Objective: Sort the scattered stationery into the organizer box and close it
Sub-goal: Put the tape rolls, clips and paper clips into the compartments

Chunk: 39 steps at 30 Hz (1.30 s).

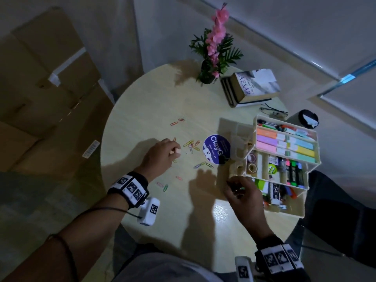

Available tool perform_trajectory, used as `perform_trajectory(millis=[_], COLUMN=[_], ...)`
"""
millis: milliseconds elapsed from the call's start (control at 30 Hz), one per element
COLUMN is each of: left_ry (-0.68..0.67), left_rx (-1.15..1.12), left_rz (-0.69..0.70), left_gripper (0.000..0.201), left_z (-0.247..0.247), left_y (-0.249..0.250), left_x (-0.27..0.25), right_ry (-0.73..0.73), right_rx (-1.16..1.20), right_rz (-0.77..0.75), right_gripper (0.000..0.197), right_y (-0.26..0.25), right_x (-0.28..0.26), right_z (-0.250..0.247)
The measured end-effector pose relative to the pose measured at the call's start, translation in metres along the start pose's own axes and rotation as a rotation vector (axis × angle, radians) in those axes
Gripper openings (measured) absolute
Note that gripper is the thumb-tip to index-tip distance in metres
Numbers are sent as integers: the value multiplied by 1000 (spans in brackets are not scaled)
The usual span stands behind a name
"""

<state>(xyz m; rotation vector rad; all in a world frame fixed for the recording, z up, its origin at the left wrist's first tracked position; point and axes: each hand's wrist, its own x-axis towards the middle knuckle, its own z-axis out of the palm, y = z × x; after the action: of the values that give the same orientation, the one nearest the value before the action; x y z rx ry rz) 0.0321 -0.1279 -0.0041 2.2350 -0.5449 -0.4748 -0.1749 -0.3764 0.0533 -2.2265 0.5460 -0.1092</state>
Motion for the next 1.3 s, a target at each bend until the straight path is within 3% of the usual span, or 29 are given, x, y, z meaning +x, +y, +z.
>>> perform_trajectory(millis=[167,400,533,667,967,1133,1300], left_ry=[-167,-266,-265,-241,-138,-108,-146], left_rx=[-122,-150,-105,-74,33,139,269], left_rz=[99,130,142,174,270,247,222], left_gripper=[18,20,19,16,19,22,19], left_z=[50,95,104,107,152,189,215], left_y=[50,105,125,149,238,278,287], left_x=[-27,-50,-54,-49,-6,23,38], right_ry=[54,-233,-351,-445,-368,-356,-343], right_rx=[7,-225,-226,-235,-114,-128,-130], right_rz=[104,31,19,-6,-196,-236,-195], right_gripper=[30,26,11,16,38,31,27], right_y=[34,61,69,75,97,120,149], right_x=[-9,-2,7,12,-15,-26,-34], right_z=[-42,-50,-47,-48,-79,-106,-132])
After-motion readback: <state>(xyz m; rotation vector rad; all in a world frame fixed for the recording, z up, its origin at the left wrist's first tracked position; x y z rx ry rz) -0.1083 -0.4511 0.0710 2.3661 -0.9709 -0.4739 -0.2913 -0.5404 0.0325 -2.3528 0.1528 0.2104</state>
